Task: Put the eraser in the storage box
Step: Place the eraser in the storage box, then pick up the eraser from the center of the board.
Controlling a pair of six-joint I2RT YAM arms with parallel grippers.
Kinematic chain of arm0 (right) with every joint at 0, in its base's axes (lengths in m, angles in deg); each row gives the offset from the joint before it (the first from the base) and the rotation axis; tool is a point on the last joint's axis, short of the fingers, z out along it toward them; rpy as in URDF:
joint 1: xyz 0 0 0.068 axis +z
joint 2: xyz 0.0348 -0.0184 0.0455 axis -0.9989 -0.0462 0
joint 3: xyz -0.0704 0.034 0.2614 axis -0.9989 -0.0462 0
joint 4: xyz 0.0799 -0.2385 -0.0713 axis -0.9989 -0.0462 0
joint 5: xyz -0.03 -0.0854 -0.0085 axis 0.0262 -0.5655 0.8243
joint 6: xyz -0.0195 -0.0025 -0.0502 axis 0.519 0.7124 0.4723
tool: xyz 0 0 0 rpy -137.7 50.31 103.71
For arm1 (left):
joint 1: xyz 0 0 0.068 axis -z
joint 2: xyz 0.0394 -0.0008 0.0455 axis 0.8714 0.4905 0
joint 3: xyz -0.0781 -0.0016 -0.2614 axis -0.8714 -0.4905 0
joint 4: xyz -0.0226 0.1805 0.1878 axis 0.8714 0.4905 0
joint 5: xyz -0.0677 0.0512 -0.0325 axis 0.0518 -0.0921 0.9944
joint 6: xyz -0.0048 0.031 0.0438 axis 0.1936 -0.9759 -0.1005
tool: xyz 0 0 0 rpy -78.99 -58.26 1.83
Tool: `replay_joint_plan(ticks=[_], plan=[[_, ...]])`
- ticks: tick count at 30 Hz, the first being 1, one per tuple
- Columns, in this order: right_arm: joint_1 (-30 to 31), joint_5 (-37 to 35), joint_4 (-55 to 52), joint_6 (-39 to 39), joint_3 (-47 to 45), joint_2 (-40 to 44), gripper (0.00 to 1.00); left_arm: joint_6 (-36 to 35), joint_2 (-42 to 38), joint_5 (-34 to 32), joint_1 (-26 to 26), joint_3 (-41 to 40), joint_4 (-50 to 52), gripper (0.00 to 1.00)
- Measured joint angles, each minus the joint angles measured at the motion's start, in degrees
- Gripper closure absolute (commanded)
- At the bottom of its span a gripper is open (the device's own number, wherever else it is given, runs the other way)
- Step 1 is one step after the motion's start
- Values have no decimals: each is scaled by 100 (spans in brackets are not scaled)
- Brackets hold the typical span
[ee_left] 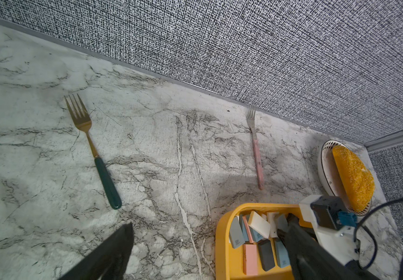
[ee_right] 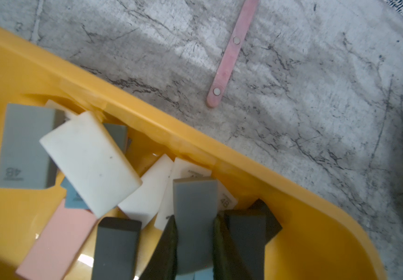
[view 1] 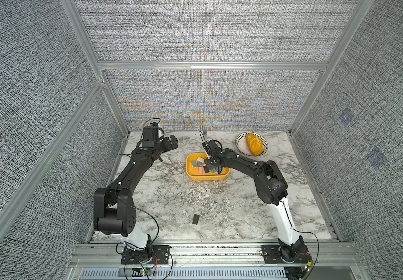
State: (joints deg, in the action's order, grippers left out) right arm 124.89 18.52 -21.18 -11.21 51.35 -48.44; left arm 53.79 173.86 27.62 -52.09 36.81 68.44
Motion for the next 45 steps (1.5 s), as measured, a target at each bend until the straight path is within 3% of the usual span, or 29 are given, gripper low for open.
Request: replay_joint_plan(ticks=[12,19,32,36,45], plan=[[35,44,37,-2,-42,68,57,-17,0,-2,0,0,7,0],[76,66,85,-2,-175,330,50,-37,-31,2,0,0,85,0],[68,195,643,-378,-1335,2308,28,-452,-522,514,87,-232,754,1],[-140,358,846,-643,-1816,2811,22,-632,-848,516,599,-560,1250,2],[-610,621,1250,-1078,-2879,3755,12,-592,-1858,46,2411,-1847,2308,2]])
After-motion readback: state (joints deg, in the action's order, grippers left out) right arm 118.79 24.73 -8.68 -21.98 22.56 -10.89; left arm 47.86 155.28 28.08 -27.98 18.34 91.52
